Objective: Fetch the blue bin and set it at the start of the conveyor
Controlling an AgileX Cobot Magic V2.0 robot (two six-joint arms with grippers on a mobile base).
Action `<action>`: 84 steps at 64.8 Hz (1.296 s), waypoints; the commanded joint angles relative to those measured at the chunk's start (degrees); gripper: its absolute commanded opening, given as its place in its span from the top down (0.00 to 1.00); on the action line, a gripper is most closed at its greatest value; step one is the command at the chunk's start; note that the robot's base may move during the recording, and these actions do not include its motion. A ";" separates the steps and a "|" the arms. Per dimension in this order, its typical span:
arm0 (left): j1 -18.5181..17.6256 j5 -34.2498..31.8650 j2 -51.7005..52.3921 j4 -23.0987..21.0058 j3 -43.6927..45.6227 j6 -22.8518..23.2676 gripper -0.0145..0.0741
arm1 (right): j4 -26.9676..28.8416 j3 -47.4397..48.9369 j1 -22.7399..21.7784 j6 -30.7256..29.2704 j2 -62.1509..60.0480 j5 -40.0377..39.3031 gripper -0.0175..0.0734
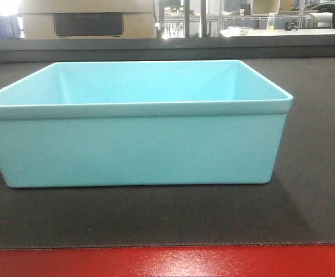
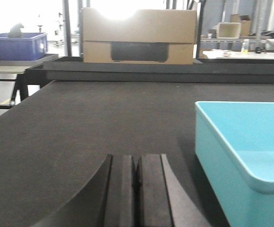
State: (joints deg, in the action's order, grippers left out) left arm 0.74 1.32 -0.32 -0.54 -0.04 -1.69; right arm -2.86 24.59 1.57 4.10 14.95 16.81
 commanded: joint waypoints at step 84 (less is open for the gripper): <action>-1.10 -1.32 0.32 -0.45 0.04 -0.24 0.96 | 7.98 -11.47 -6.07 -5.85 -2.24 -17.91 0.99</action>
State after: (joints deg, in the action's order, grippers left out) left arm 0.00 1.07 -0.32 -0.62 -0.12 -1.82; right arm 4.44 16.79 -3.96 -0.85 14.39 3.63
